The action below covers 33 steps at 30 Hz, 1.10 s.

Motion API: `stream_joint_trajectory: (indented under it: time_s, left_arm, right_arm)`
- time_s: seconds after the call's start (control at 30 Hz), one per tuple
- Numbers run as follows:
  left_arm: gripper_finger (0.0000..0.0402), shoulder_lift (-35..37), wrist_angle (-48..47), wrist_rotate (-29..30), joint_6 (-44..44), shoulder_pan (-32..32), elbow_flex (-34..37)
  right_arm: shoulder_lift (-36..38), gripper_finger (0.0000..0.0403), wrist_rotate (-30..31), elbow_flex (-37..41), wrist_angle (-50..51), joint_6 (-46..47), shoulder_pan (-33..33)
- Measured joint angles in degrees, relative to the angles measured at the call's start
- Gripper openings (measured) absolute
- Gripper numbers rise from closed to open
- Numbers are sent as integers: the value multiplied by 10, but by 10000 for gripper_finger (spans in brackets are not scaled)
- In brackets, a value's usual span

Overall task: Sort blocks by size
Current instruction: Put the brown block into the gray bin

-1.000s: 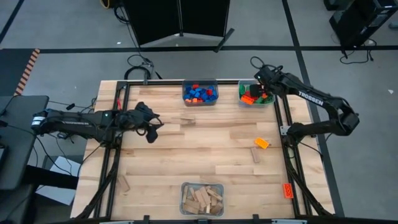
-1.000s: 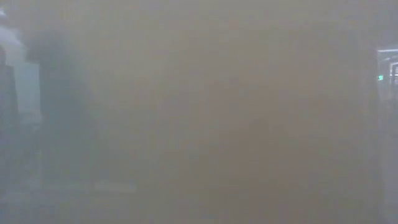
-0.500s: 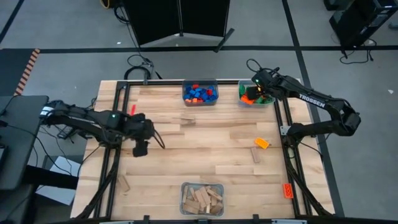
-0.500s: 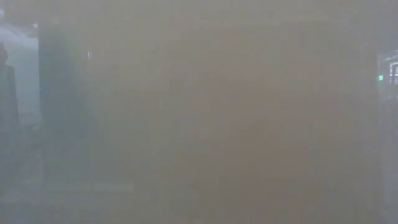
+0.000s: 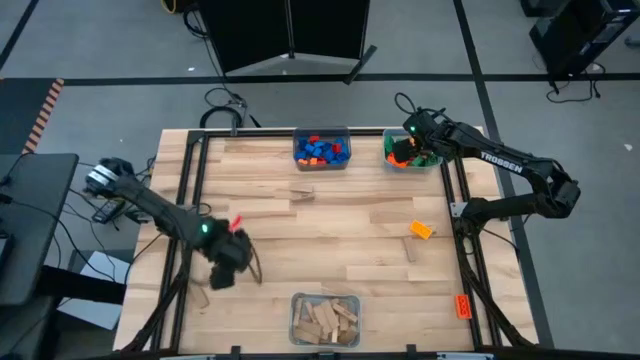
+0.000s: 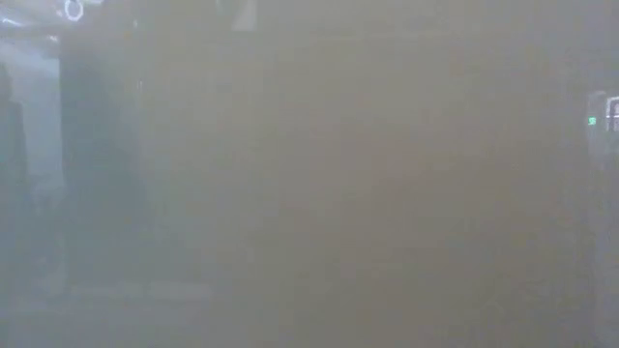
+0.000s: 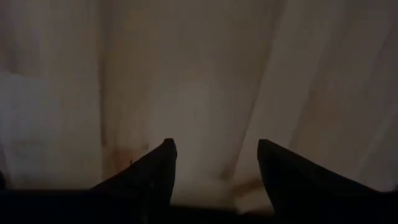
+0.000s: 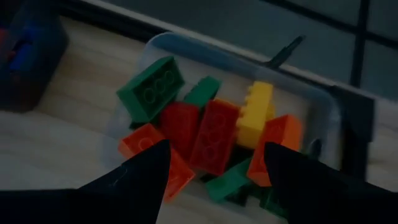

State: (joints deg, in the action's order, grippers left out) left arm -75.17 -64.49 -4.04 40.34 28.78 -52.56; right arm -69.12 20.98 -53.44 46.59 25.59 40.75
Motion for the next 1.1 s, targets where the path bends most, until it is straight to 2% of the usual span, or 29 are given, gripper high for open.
stream_joint_trajectory:
  time_s: [0.2,0.4,0.77,0.97,1.1]
  left_arm:
    - [232,-67,-16,7,-93,93,0]
    - [232,-77,1,32,-121,177,0]
    - [232,-76,86,64,-131,338,18]
    - [232,-77,131,84,-124,364,42]
    - [226,-77,169,61,-161,364,56]
  right_arm:
    - [0,272,-83,0,14,50,-25]
    - [1,262,-95,0,32,171,-120]
    - [1,249,-19,0,29,459,-372]
    - [1,248,41,0,28,599,-489]
    - [1,247,68,0,28,661,-541]
